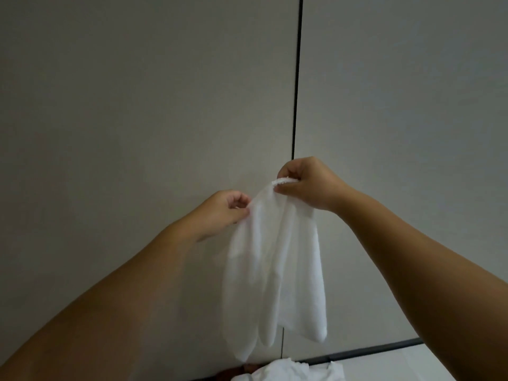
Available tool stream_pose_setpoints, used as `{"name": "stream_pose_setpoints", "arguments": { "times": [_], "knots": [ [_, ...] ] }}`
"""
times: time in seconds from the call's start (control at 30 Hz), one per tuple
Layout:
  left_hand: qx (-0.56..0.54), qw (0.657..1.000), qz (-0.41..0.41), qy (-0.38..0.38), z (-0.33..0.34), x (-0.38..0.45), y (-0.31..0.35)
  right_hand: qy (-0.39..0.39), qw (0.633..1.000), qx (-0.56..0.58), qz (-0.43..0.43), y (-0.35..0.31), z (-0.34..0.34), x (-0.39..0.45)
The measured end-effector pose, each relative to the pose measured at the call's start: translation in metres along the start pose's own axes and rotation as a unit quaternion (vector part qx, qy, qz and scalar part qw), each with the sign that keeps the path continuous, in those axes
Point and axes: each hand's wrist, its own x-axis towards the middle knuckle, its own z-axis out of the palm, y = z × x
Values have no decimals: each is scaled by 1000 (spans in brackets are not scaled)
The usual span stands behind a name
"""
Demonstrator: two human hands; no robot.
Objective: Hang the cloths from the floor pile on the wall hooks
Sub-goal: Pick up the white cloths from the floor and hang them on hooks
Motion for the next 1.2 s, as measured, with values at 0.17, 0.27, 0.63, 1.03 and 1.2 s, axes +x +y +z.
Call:
{"name": "stream_pose_setpoints", "arguments": {
  "times": [0.17, 0.27, 0.63, 1.03, 1.2],
  "knots": [
    [-127, 991, -29, -11, 16, -8, -10, -9, 1000, -5, -10, -5, 20, 6],
    [-94, 995, -27, -1, 16, -12, -16, 3, 1000, 4, -8, -4, 22, 10],
    [0, 992, 19, 121, -50, -29, -8, -79, 997, -17, 5, -9, 50, 10],
    [105, 978, -44, 173, -128, -135, -45, -158, 982, 60, -85, -84, 140, 31],
    [127, 953, -101, 255, -146, -208, -39, -215, 959, 101, -156, -127, 179, 26]
  ]
}}
